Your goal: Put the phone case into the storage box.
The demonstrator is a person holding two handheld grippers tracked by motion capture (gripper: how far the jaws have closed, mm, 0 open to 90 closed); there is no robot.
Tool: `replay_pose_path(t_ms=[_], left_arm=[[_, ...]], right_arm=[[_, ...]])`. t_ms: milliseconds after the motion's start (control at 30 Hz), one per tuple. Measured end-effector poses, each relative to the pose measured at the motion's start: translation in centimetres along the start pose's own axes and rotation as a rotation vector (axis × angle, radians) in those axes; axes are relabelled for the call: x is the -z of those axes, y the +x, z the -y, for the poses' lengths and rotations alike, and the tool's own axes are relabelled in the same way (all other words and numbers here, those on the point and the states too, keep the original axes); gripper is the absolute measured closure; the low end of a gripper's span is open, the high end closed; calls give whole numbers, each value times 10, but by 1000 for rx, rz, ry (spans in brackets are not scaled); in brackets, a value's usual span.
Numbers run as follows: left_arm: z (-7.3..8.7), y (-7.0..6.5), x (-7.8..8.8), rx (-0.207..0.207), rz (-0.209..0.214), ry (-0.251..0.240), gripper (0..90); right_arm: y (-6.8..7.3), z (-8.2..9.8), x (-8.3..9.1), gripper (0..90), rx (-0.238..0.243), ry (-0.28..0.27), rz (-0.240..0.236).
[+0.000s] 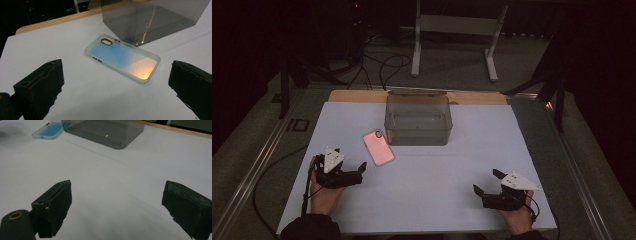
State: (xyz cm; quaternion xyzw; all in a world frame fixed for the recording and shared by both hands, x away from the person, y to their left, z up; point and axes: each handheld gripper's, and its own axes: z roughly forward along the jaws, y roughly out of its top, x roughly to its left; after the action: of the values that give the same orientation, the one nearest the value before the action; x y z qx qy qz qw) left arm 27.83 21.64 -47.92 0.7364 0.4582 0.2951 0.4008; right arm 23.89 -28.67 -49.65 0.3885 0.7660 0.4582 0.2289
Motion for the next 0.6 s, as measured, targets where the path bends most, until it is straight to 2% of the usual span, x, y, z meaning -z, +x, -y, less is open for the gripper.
replay_pose_path(t_ms=[600], left_arm=[[-13, 0, -9, -21, -12, 23, 8]], right_arm=[[0, 0, 0, 91, 0, 0, 0]])
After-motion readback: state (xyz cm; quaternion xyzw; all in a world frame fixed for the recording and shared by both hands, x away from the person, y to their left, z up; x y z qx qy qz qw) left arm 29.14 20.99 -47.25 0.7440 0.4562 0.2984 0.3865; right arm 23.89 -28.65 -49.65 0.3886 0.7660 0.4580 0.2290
